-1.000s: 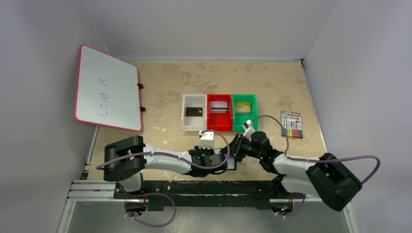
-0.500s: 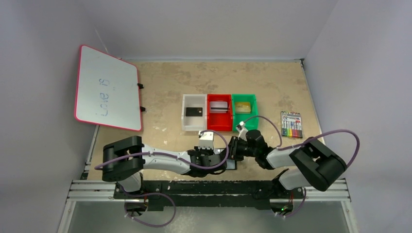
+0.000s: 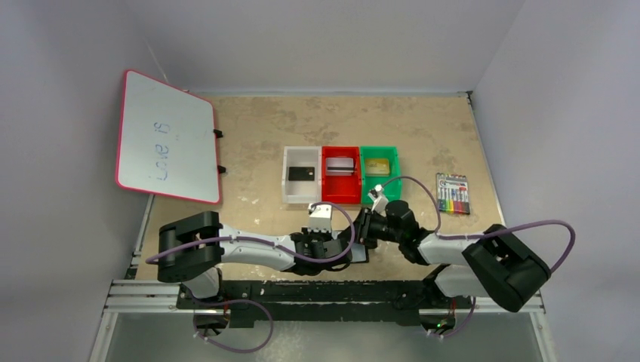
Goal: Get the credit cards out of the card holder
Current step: Remove the credit card from the card holder.
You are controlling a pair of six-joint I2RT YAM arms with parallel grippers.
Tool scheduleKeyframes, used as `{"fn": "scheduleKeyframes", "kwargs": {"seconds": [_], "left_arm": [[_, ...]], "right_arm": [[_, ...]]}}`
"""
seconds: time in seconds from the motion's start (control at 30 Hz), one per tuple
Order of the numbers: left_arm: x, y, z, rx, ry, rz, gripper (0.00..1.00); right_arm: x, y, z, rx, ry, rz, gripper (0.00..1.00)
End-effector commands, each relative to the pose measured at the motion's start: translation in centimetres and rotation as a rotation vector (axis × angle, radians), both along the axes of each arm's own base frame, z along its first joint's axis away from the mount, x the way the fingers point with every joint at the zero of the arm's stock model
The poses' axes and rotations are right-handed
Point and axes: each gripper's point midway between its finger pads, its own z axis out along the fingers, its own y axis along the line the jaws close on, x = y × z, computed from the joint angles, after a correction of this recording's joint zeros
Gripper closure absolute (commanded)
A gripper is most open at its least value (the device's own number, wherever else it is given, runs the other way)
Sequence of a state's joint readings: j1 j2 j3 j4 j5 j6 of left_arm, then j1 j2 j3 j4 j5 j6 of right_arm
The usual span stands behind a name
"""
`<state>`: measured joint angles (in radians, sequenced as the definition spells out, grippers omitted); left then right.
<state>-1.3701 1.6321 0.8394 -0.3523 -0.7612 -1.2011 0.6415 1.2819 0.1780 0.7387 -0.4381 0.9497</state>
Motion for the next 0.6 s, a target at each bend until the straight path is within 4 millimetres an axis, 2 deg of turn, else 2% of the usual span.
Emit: {"fn": "scheduleKeyframes", "kwargs": {"seconds": [0.0,0.1,0.3,0.43,0.57], "left_arm": [[-0.8,-0.3,-0.1,-0.022,0.038,-0.023,1.00],[-0.8,-0.4,0.0,-0.030,0.038,-0.023,1.00],[-0.8,-0.5,0.1,-0.036,0.038,-0.022,1.00],[-0.7,-0.7,0.2,-0.043,0.036,-0.022,1.00],[-0.6,-0.6,0.5,-0.048,0.028,-0.010,1.00]], "right_arm": [[0.2,0.3,-0.5,-0.017,0.029,-0.005,0.72],[0.0,0.3,-0.8,-0.005,0.043,-0.008,0.73],[-0.7,1.5,0.3,0.070,0.019,0.090,0.74],[-0.7,2.0,0.1,0.079,0.024,0.106,0.75],[-0.8,1.8,-0.1,0.096,0.037,0.086,0.89]]}}
